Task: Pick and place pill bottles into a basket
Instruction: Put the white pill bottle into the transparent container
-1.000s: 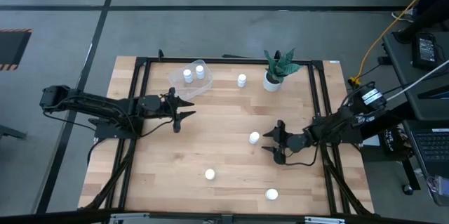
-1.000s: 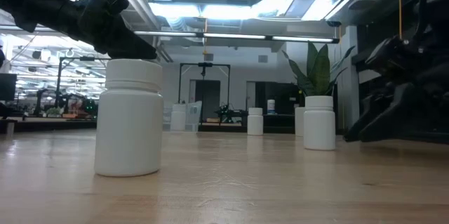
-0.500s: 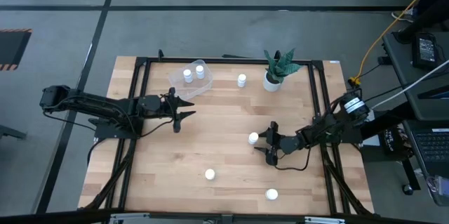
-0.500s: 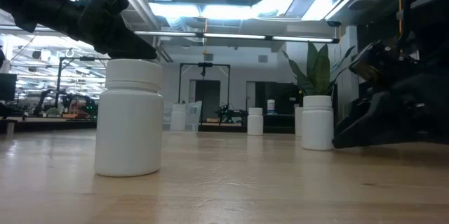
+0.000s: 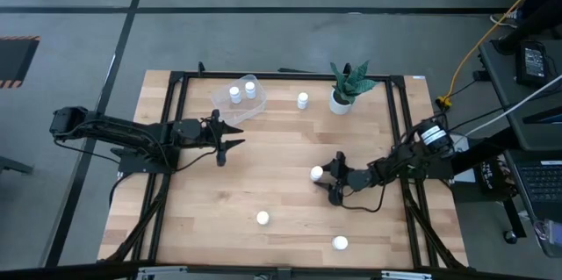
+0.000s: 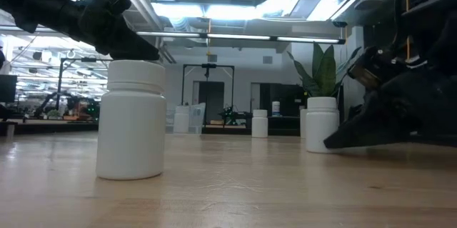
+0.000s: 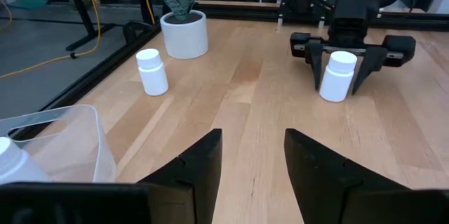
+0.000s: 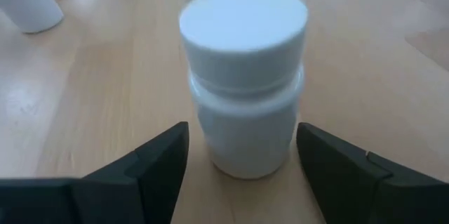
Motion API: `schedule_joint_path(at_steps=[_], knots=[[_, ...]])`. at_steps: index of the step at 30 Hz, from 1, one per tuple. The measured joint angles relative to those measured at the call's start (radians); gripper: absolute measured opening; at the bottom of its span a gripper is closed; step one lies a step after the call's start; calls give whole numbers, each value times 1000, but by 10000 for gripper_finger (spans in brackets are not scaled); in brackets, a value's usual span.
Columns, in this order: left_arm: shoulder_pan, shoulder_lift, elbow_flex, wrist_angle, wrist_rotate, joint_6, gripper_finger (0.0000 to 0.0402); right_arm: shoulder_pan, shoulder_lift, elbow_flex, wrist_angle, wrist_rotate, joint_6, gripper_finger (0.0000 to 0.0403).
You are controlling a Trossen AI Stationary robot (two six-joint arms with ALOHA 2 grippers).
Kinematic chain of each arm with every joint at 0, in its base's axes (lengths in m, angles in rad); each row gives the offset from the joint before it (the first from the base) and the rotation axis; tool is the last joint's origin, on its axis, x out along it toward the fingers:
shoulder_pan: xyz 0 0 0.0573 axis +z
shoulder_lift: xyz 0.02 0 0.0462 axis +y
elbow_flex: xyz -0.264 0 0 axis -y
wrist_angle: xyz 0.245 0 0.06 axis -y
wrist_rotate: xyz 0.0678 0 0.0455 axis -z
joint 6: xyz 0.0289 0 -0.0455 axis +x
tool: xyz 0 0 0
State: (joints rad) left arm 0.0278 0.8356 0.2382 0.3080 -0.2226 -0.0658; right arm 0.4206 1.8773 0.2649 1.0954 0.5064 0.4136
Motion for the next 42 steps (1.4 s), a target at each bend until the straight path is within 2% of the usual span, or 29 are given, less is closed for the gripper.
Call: schedule_joint_path(at_steps=[8,24,35,42], knots=[[0,0,0,-1,0,0,149,-15,61,61,8,6,-52,267],[0,0,0,-21,0,0,148,-18,56,16,76,-5,-30,264],[0,0,0,-21,0,0,149,-32,56,20,84,-7,-30,224],[0,0,0,-21,0,0,147,-32,56,21,90,-11,-47,170]])
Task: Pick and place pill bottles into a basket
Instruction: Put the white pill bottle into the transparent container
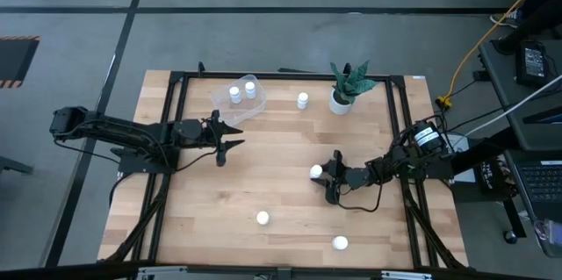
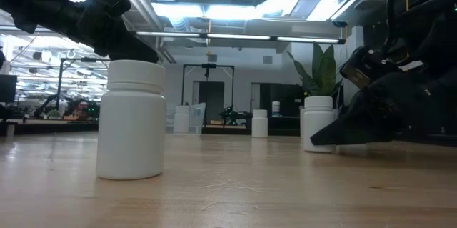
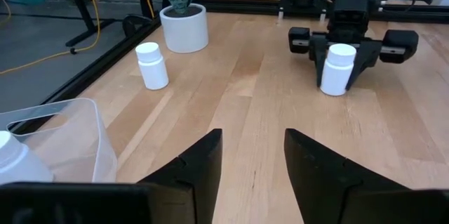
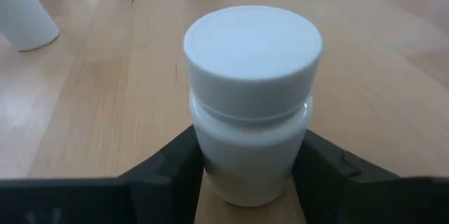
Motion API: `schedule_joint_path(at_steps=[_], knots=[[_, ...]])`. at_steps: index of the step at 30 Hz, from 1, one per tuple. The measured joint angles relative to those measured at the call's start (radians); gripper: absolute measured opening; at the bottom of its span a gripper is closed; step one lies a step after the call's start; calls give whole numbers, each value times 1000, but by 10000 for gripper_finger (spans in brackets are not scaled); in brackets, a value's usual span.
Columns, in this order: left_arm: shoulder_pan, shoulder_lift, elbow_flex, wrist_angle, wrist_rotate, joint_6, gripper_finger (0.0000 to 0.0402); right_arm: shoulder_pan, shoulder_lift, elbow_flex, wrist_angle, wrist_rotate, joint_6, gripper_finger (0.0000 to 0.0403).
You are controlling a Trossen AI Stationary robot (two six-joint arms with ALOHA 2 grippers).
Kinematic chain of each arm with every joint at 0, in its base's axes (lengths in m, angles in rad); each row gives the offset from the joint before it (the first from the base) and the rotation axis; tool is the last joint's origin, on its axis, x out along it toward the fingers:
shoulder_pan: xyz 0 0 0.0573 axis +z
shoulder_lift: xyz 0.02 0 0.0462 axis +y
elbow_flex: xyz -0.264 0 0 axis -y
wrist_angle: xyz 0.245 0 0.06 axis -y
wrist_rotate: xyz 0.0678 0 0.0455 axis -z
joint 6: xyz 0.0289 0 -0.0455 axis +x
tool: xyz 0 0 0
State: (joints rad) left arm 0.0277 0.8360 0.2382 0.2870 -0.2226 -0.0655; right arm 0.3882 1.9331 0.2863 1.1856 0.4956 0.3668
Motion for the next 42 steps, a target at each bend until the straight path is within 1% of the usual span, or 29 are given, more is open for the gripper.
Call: schedule_joint_path(at_steps=[1,5,11,15,24,30,34,40,42], knots=[[0,0,0,0,0,0,147,0,0,0,1,0,-7,164],[0,0,0,0,-1,0,146,0,0,0,2,-2,-10,163],[0,0,0,0,-4,0,146,0,0,0,51,-39,-46,162],[0,0,0,0,-4,0,146,-17,0,0,100,-95,-60,161],[0,0,0,0,-4,0,145,-90,0,38,105,-222,-83,160],[0,0,0,0,-4,0,148,-107,-5,43,102,-258,-110,160],[0,0,0,0,-4,0,147,-120,-76,42,61,-290,-121,160],[0,0,0,1,-4,0,147,-158,-258,43,-167,-291,-168,160],[0,0,0,1,-4,0,148,-181,-313,43,-223,-313,-180,160]])
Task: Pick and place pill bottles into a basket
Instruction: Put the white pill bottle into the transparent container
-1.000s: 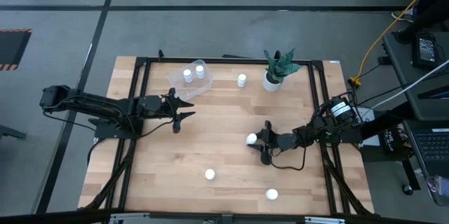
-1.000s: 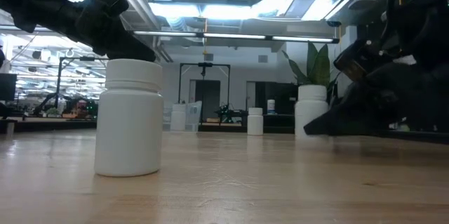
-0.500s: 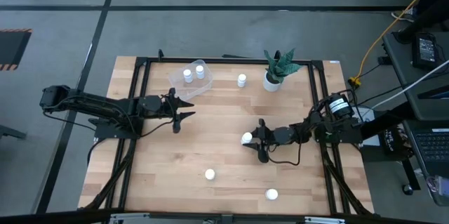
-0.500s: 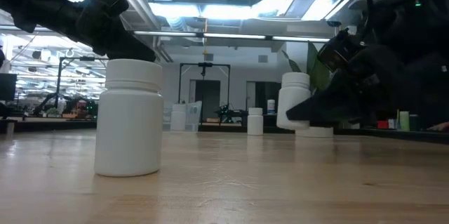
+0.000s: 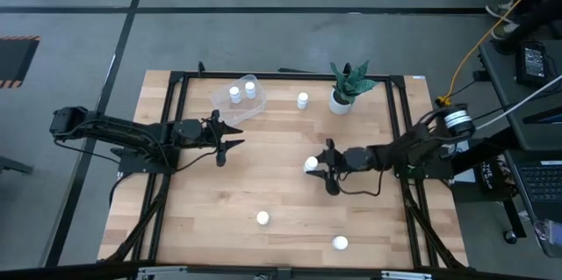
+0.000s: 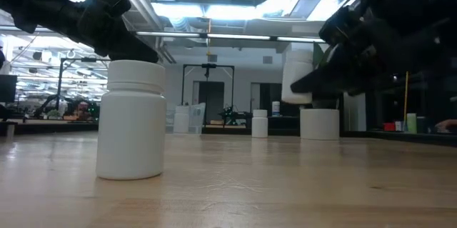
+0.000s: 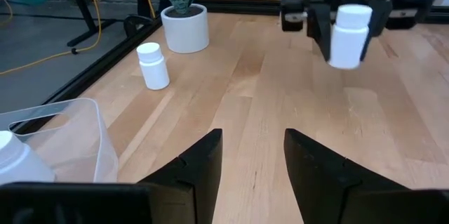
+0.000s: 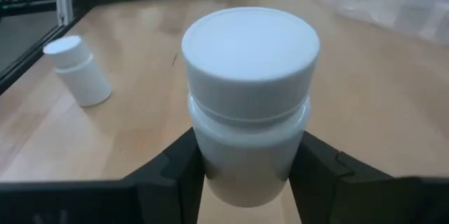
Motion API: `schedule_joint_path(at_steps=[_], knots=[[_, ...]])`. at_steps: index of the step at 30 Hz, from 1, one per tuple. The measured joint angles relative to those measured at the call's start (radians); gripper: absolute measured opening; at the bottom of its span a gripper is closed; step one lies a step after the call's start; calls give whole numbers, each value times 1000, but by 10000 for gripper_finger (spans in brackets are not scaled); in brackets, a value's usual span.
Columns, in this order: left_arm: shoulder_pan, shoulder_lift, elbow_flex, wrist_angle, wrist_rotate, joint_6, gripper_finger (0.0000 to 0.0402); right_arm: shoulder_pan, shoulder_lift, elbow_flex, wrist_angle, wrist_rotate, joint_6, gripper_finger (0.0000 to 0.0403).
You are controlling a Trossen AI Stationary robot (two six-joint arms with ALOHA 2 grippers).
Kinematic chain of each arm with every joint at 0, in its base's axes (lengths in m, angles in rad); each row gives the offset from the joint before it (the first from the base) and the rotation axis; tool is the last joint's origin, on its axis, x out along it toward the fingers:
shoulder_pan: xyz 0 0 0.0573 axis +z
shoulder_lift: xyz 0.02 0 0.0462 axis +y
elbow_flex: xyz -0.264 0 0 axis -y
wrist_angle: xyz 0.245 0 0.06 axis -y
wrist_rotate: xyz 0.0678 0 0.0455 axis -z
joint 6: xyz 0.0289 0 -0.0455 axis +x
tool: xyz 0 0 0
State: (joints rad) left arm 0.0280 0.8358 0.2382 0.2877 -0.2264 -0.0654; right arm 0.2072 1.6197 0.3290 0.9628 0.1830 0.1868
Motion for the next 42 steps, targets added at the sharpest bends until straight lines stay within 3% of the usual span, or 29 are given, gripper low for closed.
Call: schedule_joint_path(at_steps=[8,17,25,33,42], knots=[[0,0,0,0,0,0,147,-104,-165,16,-175,-102,-45,160],[0,0,0,1,-6,31,150,-176,-194,222,-509,-157,-220,159],[0,0,0,65,51,68,181,-270,-194,299,-519,-292,-276,159],[0,0,0,99,60,93,230,-296,-194,329,-536,-309,-292,159],[0,0,2,111,55,27,235,-296,-194,329,-538,-309,-269,159]])
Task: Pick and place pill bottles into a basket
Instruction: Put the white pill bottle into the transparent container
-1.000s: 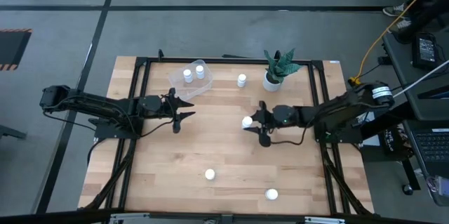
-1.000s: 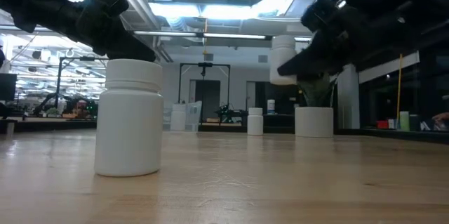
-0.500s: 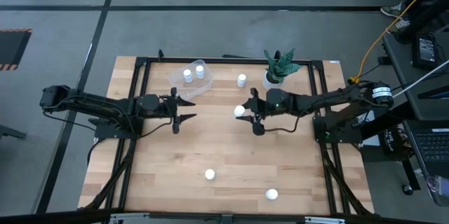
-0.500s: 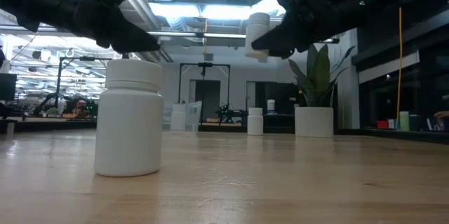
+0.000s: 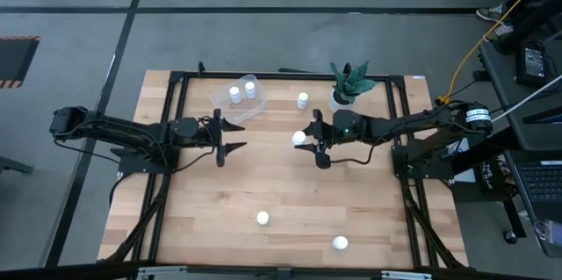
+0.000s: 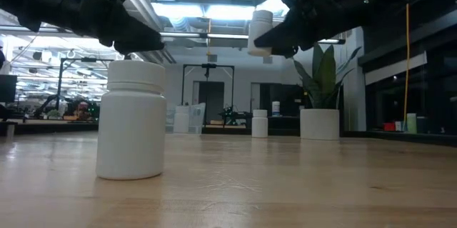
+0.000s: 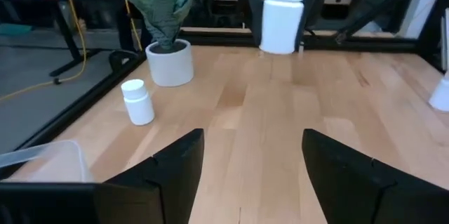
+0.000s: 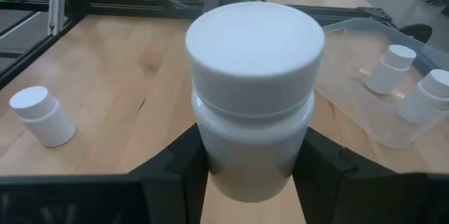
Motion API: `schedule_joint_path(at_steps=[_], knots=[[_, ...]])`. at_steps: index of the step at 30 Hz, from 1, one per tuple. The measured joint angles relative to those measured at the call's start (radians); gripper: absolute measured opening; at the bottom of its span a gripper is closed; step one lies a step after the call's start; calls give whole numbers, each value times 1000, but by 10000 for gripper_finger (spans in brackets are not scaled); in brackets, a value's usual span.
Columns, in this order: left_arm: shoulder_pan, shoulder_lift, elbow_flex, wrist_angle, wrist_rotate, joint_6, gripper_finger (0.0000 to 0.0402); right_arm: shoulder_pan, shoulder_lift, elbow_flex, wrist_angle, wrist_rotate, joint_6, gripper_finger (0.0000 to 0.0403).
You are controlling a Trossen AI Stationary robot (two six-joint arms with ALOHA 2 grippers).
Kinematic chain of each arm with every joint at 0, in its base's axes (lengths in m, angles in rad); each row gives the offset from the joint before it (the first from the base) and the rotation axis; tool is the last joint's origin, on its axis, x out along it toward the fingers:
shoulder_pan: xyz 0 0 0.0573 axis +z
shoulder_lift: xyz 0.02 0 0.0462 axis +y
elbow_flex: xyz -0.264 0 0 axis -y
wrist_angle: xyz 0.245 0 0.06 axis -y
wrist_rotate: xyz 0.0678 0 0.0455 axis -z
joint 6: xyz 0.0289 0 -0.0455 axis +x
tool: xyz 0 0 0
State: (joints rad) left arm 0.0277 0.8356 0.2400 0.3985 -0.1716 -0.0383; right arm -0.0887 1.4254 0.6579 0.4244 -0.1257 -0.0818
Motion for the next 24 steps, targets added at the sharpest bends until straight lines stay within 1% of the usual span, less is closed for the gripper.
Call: schedule_joint_path(at_steps=[3,6,11,16,21,24], knots=[[0,3,27,2,-36,-35,235,-2,0,0,6,5,-2,159],[0,38,64,-1,-27,-16,235,-11,1,0,20,30,-2,159],[1,160,146,-18,-21,-4,235,-23,5,2,27,30,1,159],[1,277,226,-24,-8,52,235,-27,6,2,17,30,23,157],[3,352,303,-31,10,60,235,-24,18,2,31,30,28,154],[3,388,346,-35,13,60,235,-19,59,19,40,30,26,154]])
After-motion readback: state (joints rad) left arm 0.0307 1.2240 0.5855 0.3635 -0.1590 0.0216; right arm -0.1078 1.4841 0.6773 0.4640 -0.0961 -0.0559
